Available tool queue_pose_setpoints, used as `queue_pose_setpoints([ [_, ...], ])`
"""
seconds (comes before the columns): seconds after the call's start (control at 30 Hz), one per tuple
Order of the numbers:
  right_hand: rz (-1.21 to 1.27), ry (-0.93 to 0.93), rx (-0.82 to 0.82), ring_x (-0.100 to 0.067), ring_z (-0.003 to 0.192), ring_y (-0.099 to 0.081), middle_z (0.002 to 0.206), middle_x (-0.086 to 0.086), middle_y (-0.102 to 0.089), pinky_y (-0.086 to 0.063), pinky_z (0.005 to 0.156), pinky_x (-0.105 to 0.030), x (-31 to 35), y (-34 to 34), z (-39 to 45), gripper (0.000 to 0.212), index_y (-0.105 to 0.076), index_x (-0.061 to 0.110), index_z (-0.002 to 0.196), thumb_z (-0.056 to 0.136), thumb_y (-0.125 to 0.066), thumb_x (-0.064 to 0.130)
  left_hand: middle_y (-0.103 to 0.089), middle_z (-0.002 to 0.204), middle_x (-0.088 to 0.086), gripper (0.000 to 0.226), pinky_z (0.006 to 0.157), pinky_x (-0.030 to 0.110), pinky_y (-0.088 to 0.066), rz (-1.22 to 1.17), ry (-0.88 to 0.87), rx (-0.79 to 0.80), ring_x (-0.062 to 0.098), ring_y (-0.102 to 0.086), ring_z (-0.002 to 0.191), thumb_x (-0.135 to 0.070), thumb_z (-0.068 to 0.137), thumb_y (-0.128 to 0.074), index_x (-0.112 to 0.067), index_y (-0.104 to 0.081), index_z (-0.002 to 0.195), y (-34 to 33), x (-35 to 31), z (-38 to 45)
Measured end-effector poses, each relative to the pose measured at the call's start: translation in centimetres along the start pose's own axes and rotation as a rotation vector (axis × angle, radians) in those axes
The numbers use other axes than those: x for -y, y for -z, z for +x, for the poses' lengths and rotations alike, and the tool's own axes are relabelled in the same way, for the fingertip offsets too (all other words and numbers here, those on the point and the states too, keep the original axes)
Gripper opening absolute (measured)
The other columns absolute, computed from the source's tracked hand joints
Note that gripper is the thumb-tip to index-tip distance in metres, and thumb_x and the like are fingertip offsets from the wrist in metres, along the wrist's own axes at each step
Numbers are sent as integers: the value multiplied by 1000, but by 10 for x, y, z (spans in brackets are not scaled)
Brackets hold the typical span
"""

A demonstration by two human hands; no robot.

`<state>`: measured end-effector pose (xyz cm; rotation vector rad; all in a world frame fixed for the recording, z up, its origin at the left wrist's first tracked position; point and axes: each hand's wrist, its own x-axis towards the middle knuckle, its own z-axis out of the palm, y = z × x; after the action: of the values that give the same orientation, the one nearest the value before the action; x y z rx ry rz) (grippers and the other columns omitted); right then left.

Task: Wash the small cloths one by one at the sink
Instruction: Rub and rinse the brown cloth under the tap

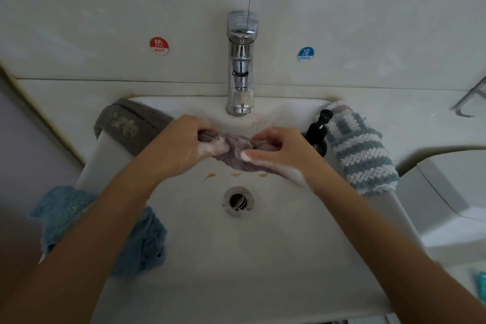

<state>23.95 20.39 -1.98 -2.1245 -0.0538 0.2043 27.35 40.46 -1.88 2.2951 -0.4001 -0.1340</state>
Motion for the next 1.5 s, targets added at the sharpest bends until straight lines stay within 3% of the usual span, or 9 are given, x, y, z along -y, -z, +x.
queue_pose_setpoints([
  [0.13, -106, -4, 10, -3, 58, -52, 67, 0, -58, -39, 54, -14, -1, 3, 0, 42, -68, 9, 87, 74, -78, 47, -50, 66, 9, 56, 57, 29, -35, 71, -6, -12, 17, -46, 57, -53, 71, -64, 2, -60, 75, 5, 2, -2],
  [0.33, -154, 11, -9, -3, 54, -52, 68, 3, -55, -34, 47, -6, 2, 8, -1, 43, -54, 9, 81, 83, -69, 49, -70, 75, 2, 25, 60, 40, -55, -133, 23, 63, 13, -69, 63, -33, 91, -64, -9, -58, 89, 6, -5, -4],
  [0.53, -22, 11, -32, -3, 47, -57, 69, -1, -61, -48, 47, -19, 1, 5, 1, 36, -53, 9, 89, 87, -70, 41, -57, 72, 0, 18, 44, 14, -37, -208, 51, 10, 4, -47, 52, -17, 95, -56, -13, -51, 112, -2, -2, -1],
  [0.7, 295, 76, -167, -11, 37, -37, 50, 4, -47, -27, 33, -20, -3, 1, -1, 17, -53, 15, 87, 94, -65, 25, -50, 76, -8, 28, 50, 7, -37, -235, -13, 5, -8, -49, 55, -4, 92, -55, -18, -55, 117, -6, -8, -2],
  [0.87, 191, 173, -383, 0, 68, -55, 68, 17, -58, -47, 67, -26, -14, -11, 10, 15, -56, 24, 82, 94, -65, 28, -61, 94, -16, 31, 74, 22, -42, -306, -12, -2, -8, -55, 82, -50, 83, -57, -30, -60, 106, -23, -13, -6],
  [1.0, 89, 184, -464, -9, 65, -60, 62, 13, -61, -54, 69, -39, -14, -21, 7, 28, -54, 28, 71, 90, -60, 47, -58, 66, -15, 46, 70, 35, -45, -217, -30, -166, 8, -58, 71, -70, 78, -38, -29, -57, 71, -45, -11, -4],
  [1.23, 536, -18, -447, -19, 56, -49, 56, -3, -50, -39, 50, -27, -3, -44, 12, 45, -49, 15, 60, 101, -51, 31, -50, 50, -7, 32, 52, 27, -36, -269, -21, -466, 9, -46, 50, -35, 83, -40, -20, -45, 55, -86, -38, -16],
  [1.4, 672, -42, -416, -11, 51, -49, 53, 0, -51, -38, 46, -21, 9, -56, -4, 37, -54, 10, 65, 101, -47, 17, -35, 51, -6, 28, 45, 28, -31, -309, 32, -432, 13, -36, 46, -20, 86, -48, -16, -37, 60, -76, -34, 3],
  [1.5, 659, -28, -358, -8, 47, -52, 52, 3, -56, -42, 45, -19, 13, -53, -2, 40, -57, 9, 65, 102, -47, 17, -43, 55, -12, 33, 51, 22, -43, -353, 54, -458, 4, -46, 52, -12, 93, -53, -23, -44, 62, -82, -29, 2],
])
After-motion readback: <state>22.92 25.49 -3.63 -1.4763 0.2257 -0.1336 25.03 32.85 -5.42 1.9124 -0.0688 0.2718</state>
